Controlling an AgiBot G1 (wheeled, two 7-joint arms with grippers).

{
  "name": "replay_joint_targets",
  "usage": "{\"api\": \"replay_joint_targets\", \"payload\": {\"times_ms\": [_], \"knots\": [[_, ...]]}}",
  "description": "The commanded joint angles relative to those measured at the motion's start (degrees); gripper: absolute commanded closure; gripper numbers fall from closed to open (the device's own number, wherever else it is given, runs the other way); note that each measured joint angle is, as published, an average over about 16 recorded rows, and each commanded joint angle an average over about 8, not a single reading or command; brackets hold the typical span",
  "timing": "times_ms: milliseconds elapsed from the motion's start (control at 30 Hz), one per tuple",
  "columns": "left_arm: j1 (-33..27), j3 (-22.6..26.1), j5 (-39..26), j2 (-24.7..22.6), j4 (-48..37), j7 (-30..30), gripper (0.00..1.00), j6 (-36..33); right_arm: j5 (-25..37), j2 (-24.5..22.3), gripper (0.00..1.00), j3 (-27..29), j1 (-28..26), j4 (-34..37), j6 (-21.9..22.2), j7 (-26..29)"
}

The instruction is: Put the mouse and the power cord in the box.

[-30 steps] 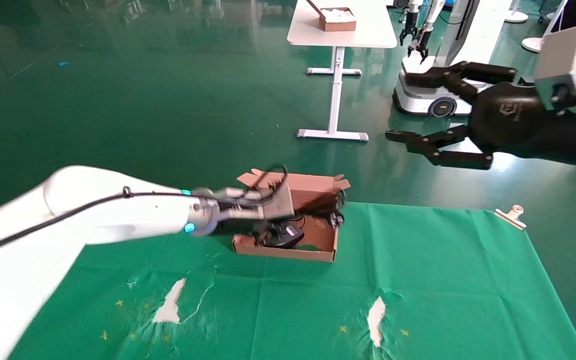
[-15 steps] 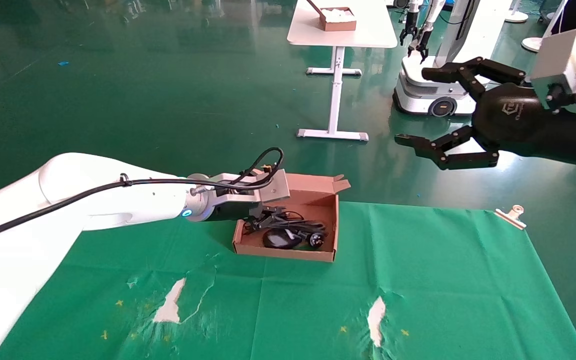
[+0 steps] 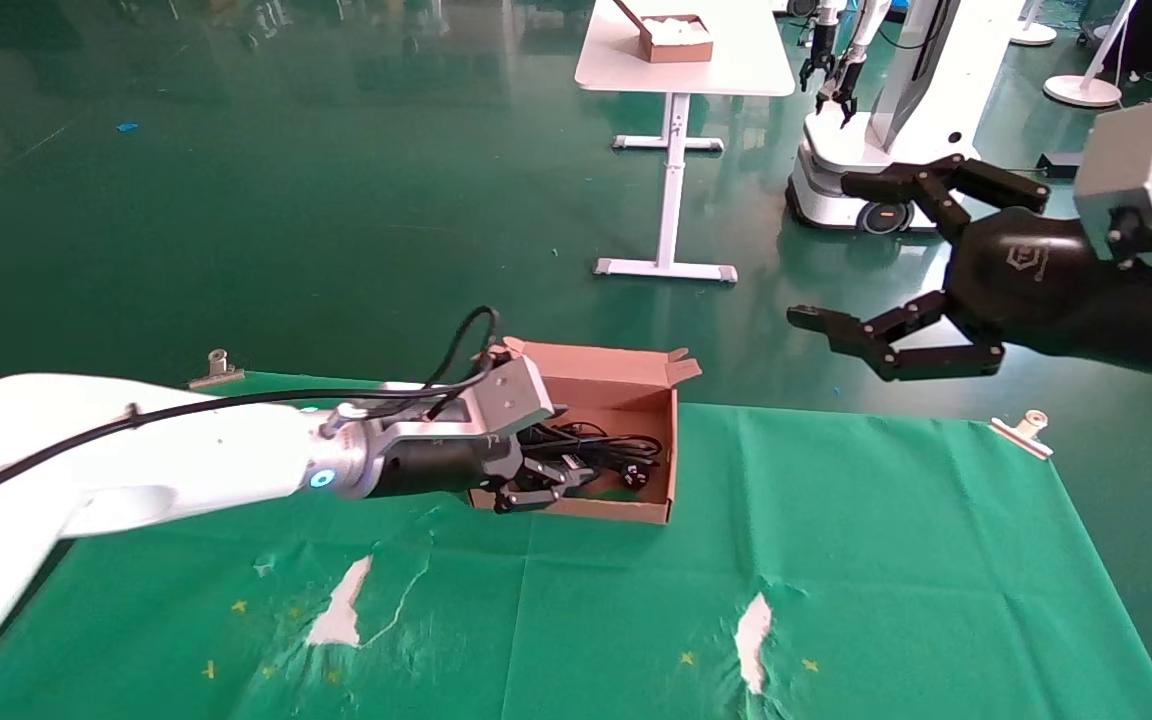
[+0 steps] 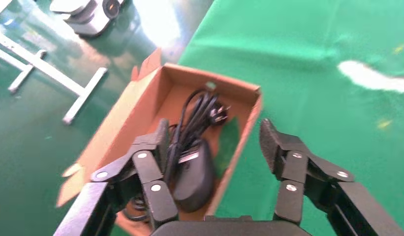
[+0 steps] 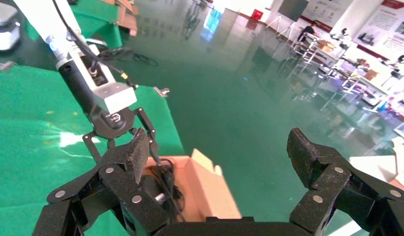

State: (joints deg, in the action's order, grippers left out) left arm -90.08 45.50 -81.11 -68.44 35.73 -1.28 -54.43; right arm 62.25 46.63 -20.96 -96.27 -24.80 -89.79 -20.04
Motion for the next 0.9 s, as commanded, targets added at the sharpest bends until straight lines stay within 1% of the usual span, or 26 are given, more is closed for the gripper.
{"api": "replay_joint_targets", "payload": {"times_ms": [33,900], "knots": [[1.2,-1.3,1.7,1.5,1.6,0.5,0.00,-1.4,-0.9,-0.5,0.00,0.2,1.5,-2.1,0.2,1.3],[17.4,-17.9,23.9,20.3,23.0,7.3,0.00,-19.0,-12.1,-6.9,0.00,2.9,20.7,-29.0,2.4,18.3]]}}
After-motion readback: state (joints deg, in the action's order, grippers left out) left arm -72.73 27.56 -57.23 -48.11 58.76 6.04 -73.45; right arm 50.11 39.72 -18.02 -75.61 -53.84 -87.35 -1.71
